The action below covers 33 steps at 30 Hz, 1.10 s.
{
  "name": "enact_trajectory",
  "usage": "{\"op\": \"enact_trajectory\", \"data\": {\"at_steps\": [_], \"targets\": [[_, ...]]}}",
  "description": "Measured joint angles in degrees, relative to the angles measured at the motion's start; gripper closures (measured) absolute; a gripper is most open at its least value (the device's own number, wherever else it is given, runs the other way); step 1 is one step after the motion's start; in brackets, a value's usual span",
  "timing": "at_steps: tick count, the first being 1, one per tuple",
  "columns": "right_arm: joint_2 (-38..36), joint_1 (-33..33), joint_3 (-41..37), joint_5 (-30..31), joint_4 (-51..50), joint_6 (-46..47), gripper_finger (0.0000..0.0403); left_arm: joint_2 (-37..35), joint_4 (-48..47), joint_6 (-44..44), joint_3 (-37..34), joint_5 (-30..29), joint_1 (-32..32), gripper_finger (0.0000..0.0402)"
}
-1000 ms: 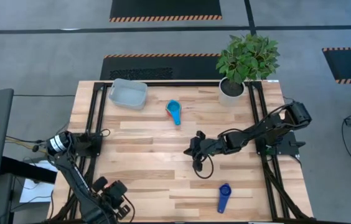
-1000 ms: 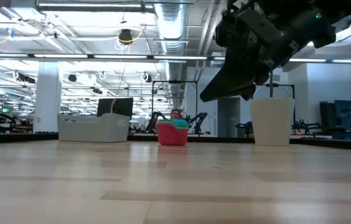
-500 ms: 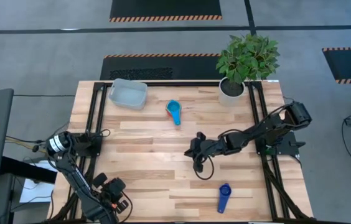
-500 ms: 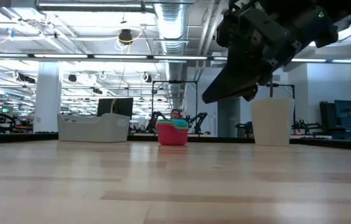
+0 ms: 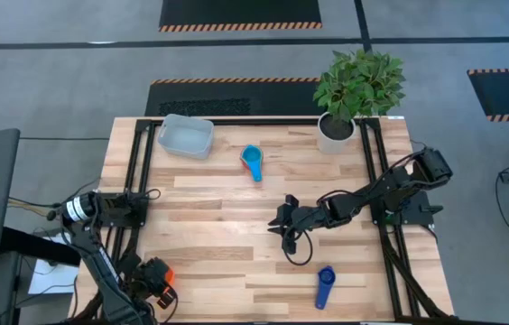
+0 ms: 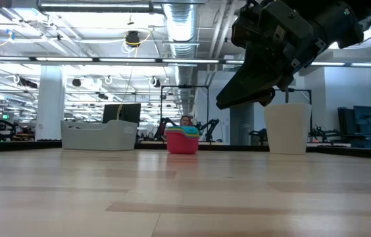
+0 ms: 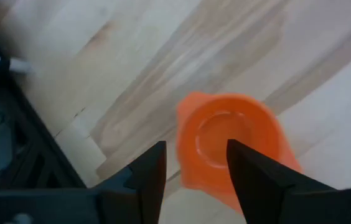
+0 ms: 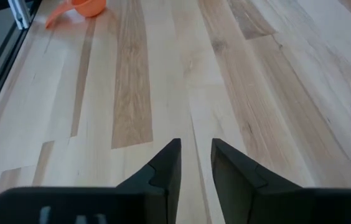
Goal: Nest measuring cups in basket
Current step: Stack the orange measuring cup on top of the light blue measuring cup
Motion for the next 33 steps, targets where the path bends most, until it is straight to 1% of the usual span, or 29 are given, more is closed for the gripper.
{"op": "enact_trajectory", "data": {"at_steps": [3, 7, 11, 15, 19, 23, 25, 27, 31, 33], "targets": [[0.0, 0.0, 0.0, 0.0, 0.0, 0.0, 0.0283, 0.0, -1.8, -5.0, -0.1, 0.0, -1.2, 0.0231], [0.0, 0.0, 0.0, 0.0, 0.0, 0.0, 0.0278, -0.2, -1.2, -9.5, -1.6, -0.3, -2.6, 0.0232], [0.0, 0.0, 0.0, 0.0, 0.0, 0.0, 0.028, -1.2, 2.9, -9.7, -5.2, -0.4, -3.0, 0.0247], [0.0, 0.0, 0.0, 0.0, 0.1, 0.1, 0.0281, -2.0, 4.9, -9.4, -7.1, -0.5, -2.3, 0.0266], [0.0, 0.0, 0.0, 0.0, 0.1, 0.4, 0.0279, -3.5, 6.1, -9.2, -7.9, 0.0, -1.2, 0.03], [0.0, 0.0, 0.0, 0.0, 0.0, 0.4, 0.0281, -3.7, 6.9, -9.1, -8.8, 0.8, -0.6, 0.0362], [0.0, 0.3, 0.0, 0.0, -0.2, 0.5, 0.0282, -3.7, 8.3, -7.4, -9.6, 0.9, -0.3, 0.039], [0.0, 0.8, 0.0, 0.0, -0.7, 0.6, 0.0281, -3.9, 9.3, -6.1, -10.3, 0.1, 0.0, 0.0392], [0.0, 1.8, 0.0, 0.0, -0.9, 0.6, 0.0279, -3.6, 8.9, -2.5, -10.4, -2.4, 2.1, 0.0373], [0.0, 2.1, 0.0, 0.0, -0.8, 1.6, 0.028, -3.6, 8.1, -2.2, -10.1, -4.2, 3.5, 0.0367]]}}
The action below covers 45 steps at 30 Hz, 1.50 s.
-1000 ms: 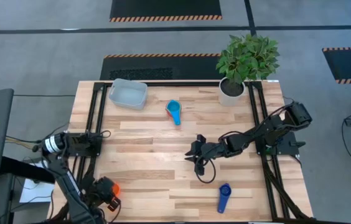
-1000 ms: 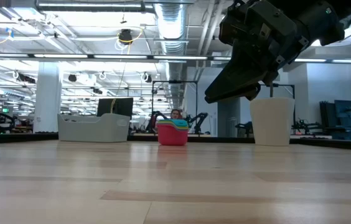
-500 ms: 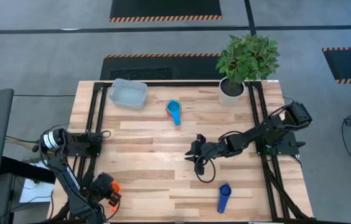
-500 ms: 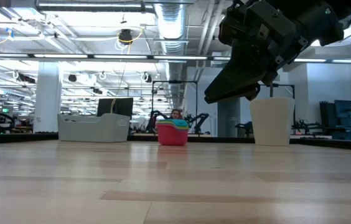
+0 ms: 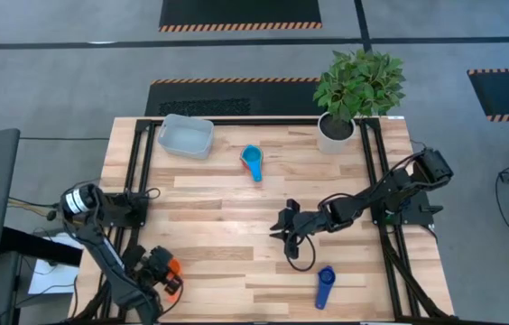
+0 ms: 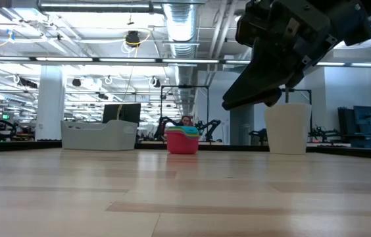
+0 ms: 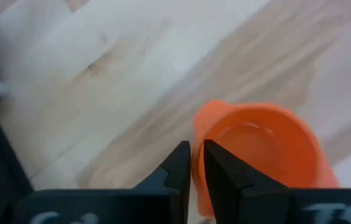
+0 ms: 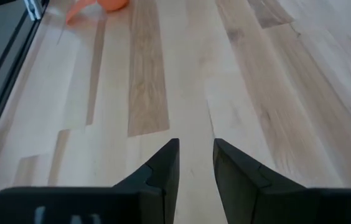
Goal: Nest measuring cups in basket
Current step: Stack the orange measuring cup on top of the light blue measuring cup
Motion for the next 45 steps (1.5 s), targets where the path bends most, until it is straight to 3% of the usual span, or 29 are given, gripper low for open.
{"op": "enact_trajectory", "data": {"at_steps": [12, 18, 28, 37, 40, 45], "targets": [[-0.1, 0.2, 0.0, 0.0, 0.0, 1.7, 0.0288, -0.1, 0.5, 3.6, 0.2, 4.1, 10.5, 0.0395], [-1.9, 1.2, 0.0, 0.8, -0.9, 2.3, 0.0315, -0.1, 0.5, 7.4, 0.2, -1.4, 17.1, 0.0398], [-8.4, 5.7, 0.0, 13.6, -13.2, 5.0, 0.0354, -3.7, 10.8, 28.1, 0.2, -10.0, 31.4, 0.0401], [-8.8, 7.9, 0.0, 17.6, -19.2, 9.2, 0.0363, -9.4, 26.4, 44.8, 0.2, -24.7, 45.6, 0.0401], [-8.5, 8.0, 0.0, 19.7, -19.9, 9.3, 0.0362, -10.6, 33.3, 54.2, 0.2, -24.3, 51.2, 0.0401], [-8.5, 7.4, 0.0, 21.0, -19.5, 9.3, 0.0365, -11.8, 42.4, 63.9, 0.2, -17.7, 61.2, 0.0401]]}}
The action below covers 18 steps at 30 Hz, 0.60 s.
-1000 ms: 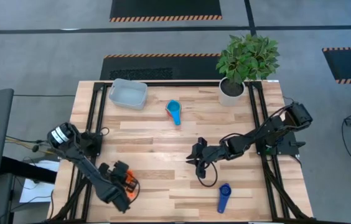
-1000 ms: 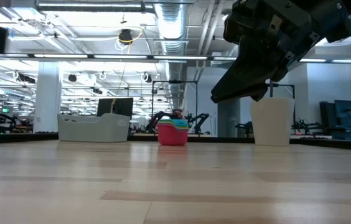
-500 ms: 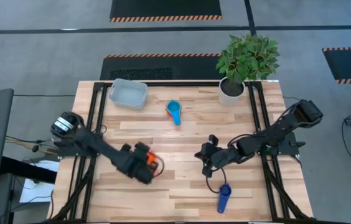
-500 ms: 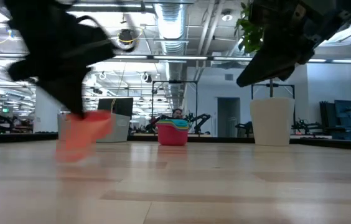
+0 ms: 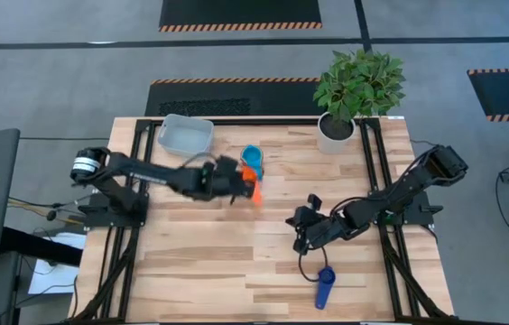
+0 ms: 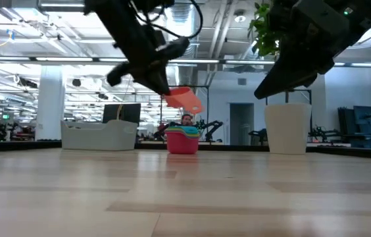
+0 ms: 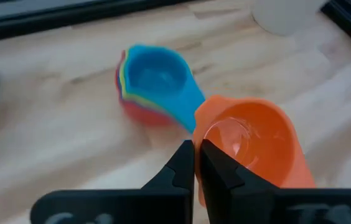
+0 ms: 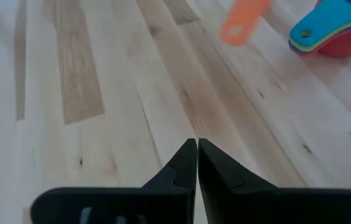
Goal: Nest measuring cups in basket
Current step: Stack the orange measuring cup on top of the light blue measuring cup
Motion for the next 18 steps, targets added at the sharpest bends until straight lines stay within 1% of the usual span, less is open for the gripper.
{"op": "enact_trajectory", "data": {"at_steps": [5, 9, 11, 15, 16, 18], "targets": [[0.0, 0.0, 0.0, 0.1, -1.6, 0.0, 0.0365, 0.0, 4.9, 6.3, 0.0, 8.5, 9.2, 0.0401], [0.0, 0.0, 0.0, 0.1, -2.2, 0.0, 0.0365, 0.0, 7.2, 11.4, 0.0, 12.3, 15.3, 0.0401], [0.0, 0.0, 0.0, 0.2, -2.3, 0.0, 0.0365, 0.0, 8.1, 12.5, 0.0, 15.2, 18.1, 0.0401], [0.0, 0.0, 0.0, 0.2, -2.5, 0.0, 0.0365, 1.2, 8.8, 12.9, 0.0, 22.3, 22.1, 0.0401], [0.0, 0.0, 0.0, 0.0, -2.5, 0.0, 0.0365, 1.3, 8.4, 13.2, -0.1, 23.5, 22.7, 0.0401], [0.0, 0.3, 0.0, -0.5, -2.5, 0.0, 0.0365, 1.9, 9.5, 13.8, 0.0, 23.8, 23.3, 0.0401]]}}
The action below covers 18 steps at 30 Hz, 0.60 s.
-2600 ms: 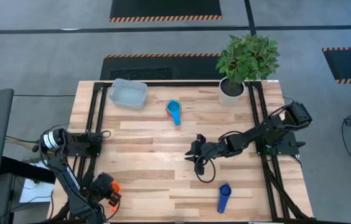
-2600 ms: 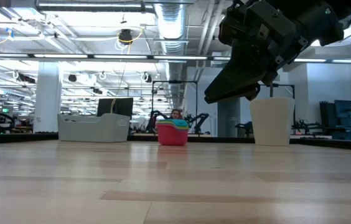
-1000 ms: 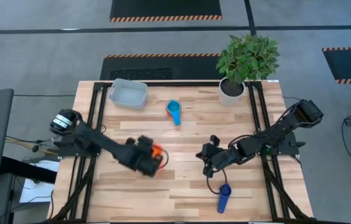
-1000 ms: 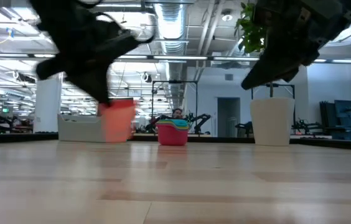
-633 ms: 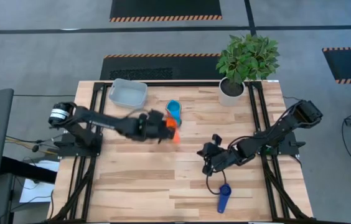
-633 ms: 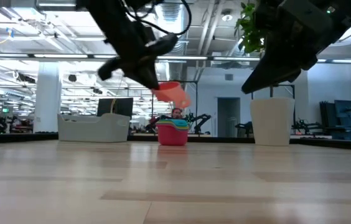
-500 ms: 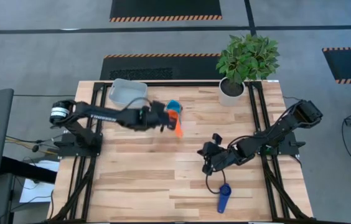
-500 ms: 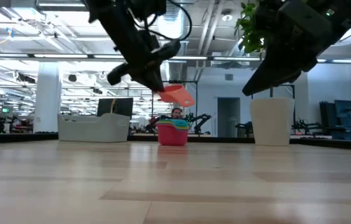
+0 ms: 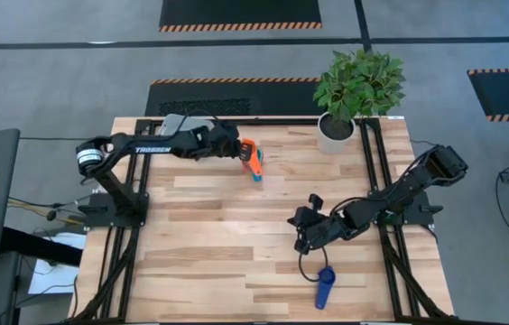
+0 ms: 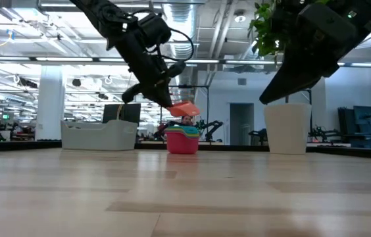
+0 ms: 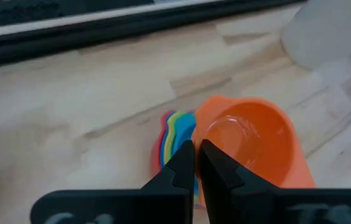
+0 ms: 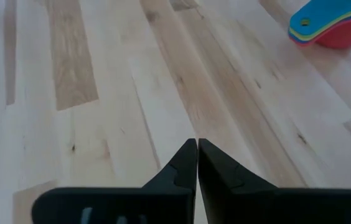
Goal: Nest measuring cups in basket
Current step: Stack the orange measuring cup on top of the light blue measuring cup
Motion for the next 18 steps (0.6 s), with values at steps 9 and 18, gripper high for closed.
{"op": "enact_trajectory", "data": {"at_steps": [9, 18], "targets": [[0.0, 0.4, 0.0, -1.0, -0.3, -0.1, 0.0366, 1.8, 1.1, 1.5, -0.1, 1.3, -0.1, 0.0396], [0.0, 0.4, 0.0, -1.1, -0.7, 0.0, 0.0366, 2.1, 1.1, 2.5, 0.0, 1.3, -0.1, 0.0395]]}}
